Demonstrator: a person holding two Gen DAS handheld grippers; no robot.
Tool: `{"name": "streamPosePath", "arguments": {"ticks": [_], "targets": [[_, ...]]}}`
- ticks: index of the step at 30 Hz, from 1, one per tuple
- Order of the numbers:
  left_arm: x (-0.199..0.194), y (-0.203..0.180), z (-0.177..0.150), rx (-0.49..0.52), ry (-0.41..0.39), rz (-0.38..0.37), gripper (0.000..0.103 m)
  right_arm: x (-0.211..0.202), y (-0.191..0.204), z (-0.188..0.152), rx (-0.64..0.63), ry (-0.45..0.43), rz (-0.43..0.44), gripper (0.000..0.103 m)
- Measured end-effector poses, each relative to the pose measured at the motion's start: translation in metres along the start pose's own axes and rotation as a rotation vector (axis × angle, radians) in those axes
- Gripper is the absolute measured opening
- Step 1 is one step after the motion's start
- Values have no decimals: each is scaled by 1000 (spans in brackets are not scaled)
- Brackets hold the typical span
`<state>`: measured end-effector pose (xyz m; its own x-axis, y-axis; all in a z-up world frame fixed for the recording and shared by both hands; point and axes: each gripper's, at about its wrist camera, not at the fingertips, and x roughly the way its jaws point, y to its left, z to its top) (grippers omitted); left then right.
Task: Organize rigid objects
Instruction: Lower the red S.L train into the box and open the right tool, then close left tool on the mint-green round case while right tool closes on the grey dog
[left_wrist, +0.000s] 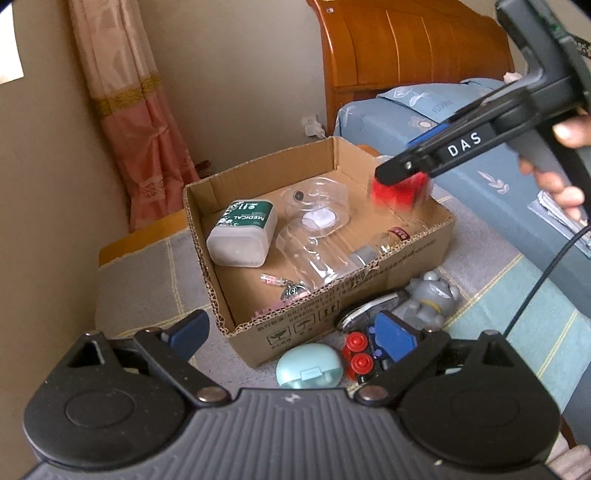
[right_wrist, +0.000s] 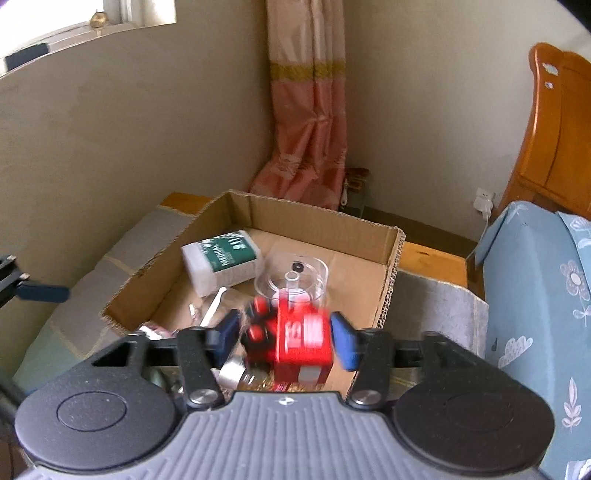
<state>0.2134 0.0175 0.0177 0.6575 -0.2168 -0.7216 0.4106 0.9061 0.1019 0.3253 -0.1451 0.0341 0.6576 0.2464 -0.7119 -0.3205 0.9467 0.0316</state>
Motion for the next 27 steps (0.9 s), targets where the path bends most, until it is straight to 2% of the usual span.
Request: {"name": "streamPosePath", "arguments": {"ticks": [1, 8, 17, 23, 27], "targets": [[0, -1, -1, -1, -2, -4, 96, -1, 0, -1, 8, -11, -17, 103], [1, -4, -6, -14, -6, -25, 96, -8, 2, -16, 16, 17, -66, 103], [-8, -10, -14, -38, -21, -24, 96, -28, 7, -37, 41, 19, -81, 103], [-22, -8, -21, -86, -89, 16, 97, -41, 9, -52, 63, 15, -78, 103], [-26, -8, -26, -122, -106, 25, 100, -44, 10, -66, 95, 11, -70, 103]]}}
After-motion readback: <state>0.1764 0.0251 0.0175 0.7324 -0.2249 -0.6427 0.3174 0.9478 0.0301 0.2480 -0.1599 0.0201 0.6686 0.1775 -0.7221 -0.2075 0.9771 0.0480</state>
